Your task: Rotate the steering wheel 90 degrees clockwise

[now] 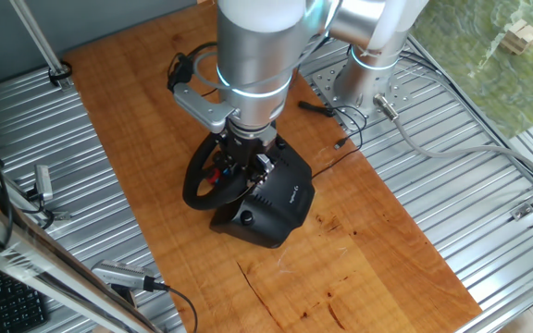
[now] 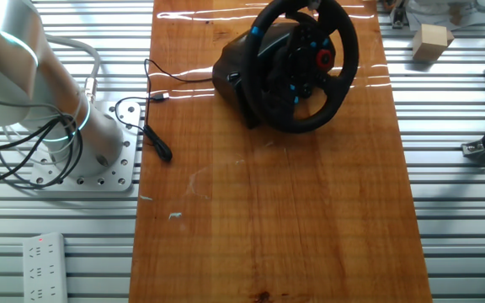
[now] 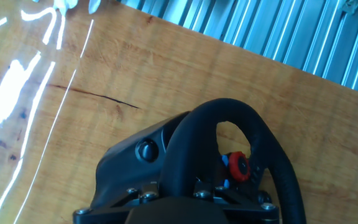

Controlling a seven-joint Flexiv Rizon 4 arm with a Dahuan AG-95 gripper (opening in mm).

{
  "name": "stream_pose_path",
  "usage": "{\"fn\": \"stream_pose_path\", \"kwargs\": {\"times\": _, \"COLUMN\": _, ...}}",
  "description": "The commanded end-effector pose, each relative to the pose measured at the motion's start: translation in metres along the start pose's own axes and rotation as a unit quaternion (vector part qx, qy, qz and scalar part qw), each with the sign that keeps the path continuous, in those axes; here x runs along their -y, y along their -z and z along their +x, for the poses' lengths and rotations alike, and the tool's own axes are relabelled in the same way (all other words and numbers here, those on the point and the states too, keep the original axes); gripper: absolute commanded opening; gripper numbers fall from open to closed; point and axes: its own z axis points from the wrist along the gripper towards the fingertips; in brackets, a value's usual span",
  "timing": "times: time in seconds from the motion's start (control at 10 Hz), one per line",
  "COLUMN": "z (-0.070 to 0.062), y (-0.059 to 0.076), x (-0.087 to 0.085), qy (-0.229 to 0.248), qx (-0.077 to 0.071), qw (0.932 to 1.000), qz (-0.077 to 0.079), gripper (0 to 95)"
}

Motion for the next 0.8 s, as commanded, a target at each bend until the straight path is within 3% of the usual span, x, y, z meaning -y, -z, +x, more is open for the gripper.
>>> {"fn": "stream_pose_path", "kwargs": {"times": 0.1, "z": -0.003, "y": -0.009, "x": 0.002, "qy": 0.002, "qx": -0.001, "qw": 1.0, "qz": -0.001, "gripper": 0.0}}
{"fn": "stream_pose_path", "kwargs": {"times": 0.8, "z": -0.016, "y": -0.023, "x": 0.009, "qy": 0.003, "qx": -0.007, "qw": 1.0, "qz": 0.003, "gripper": 0.0}}
